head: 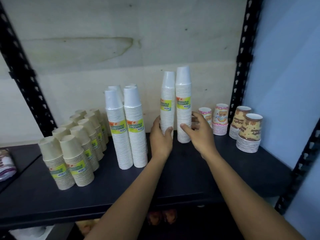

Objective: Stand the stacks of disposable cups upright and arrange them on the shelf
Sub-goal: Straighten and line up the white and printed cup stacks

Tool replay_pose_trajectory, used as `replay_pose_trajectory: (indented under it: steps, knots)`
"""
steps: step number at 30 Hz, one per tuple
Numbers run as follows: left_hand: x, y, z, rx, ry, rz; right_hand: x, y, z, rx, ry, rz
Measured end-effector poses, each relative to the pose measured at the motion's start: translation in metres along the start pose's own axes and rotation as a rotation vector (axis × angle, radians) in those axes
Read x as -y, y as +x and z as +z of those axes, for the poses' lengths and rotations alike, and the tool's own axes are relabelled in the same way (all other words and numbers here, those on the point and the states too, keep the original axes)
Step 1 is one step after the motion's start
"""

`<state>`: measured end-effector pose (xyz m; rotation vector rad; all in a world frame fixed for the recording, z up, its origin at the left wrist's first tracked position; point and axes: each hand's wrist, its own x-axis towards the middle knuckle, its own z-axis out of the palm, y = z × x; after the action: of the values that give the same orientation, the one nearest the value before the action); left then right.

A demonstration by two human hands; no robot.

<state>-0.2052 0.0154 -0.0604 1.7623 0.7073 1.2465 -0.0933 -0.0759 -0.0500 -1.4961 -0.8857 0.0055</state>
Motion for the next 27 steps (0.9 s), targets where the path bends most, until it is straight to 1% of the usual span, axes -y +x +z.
replay_pose_trajectory:
  steps: [3,7,10,16,22,27]
  knots:
    - [-0.013,-0.025,-0.016,0.010,0.017,0.055,0.020,-0.018,-0.010,-0.008,0.039,-0.009]
    - [-0.029,-0.062,-0.052,0.059,-0.010,0.038,0.042,-0.046,-0.013,0.029,0.074,-0.003]
    - [-0.041,-0.089,-0.083,0.046,0.001,0.078,0.055,-0.069,-0.005,0.057,0.105,0.006]
    - [-0.036,-0.117,-0.139,-0.058,0.118,0.116,0.070,-0.108,0.020,0.172,0.184,0.025]
    - [-0.017,-0.119,-0.176,-0.211,0.167,0.100,0.073,-0.135,0.049,0.257,0.169,0.028]
    - [-0.002,-0.114,-0.188,-0.225,0.207,0.039,0.071,-0.140,0.067,0.279,0.121,0.034]
